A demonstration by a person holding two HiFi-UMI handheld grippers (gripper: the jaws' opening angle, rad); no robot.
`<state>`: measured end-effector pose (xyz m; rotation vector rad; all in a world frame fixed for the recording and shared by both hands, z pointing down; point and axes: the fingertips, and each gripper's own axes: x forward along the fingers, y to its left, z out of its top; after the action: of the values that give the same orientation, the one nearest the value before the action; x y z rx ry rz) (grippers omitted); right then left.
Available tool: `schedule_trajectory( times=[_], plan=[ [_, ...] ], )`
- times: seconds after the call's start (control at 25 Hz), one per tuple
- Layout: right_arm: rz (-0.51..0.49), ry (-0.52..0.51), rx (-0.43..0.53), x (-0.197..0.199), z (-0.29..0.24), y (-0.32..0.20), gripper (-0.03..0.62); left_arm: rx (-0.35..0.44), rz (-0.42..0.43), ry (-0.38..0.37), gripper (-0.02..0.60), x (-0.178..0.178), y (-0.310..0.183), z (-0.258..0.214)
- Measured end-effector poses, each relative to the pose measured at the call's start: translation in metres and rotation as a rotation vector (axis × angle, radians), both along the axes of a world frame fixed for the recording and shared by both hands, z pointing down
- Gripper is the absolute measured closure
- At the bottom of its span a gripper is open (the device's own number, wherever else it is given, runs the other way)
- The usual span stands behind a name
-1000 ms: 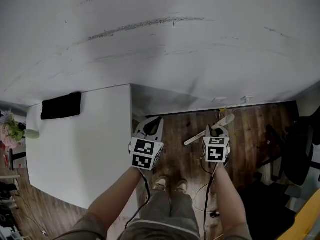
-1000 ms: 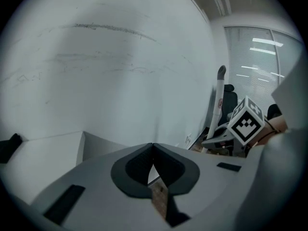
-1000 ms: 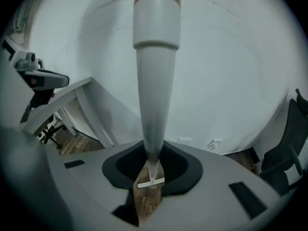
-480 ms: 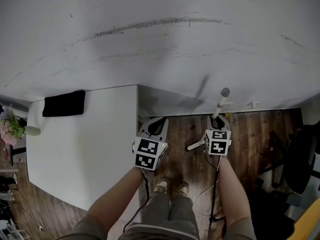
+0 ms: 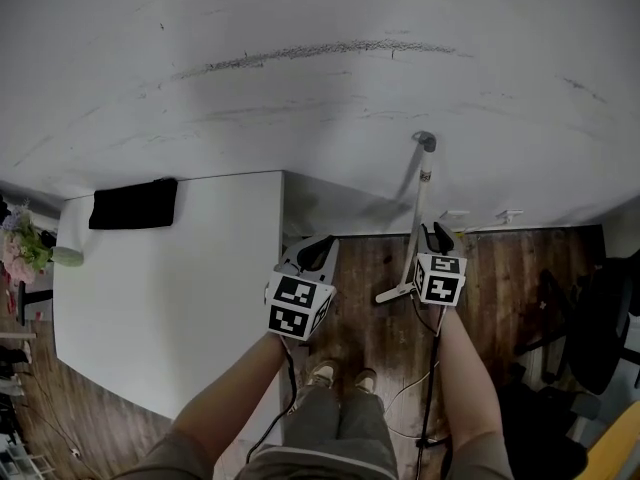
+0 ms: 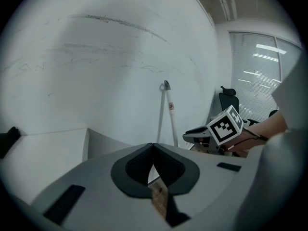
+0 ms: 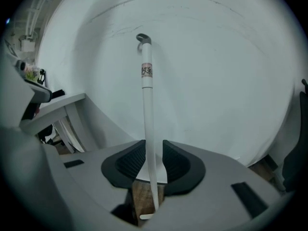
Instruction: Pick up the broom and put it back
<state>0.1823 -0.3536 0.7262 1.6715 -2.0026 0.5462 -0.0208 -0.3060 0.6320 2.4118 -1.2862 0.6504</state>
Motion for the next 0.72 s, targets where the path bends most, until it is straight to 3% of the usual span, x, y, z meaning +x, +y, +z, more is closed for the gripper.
schedule_trajectory(
  times=[0.28, 0.72],
  plan=[
    [0.043, -0.135, 0.027, 0.002, -0.065, 0.018, 0.471, 0.014, 0.032, 0.021, 0.565, 0.006, 0.007, -0.037],
    [-0.01, -0.272, 0.17, -0.001, -0.237, 0.088, 0.484, 0.122, 0.13, 0.061, 0.565, 0.019, 0.043, -0.162]
  ],
)
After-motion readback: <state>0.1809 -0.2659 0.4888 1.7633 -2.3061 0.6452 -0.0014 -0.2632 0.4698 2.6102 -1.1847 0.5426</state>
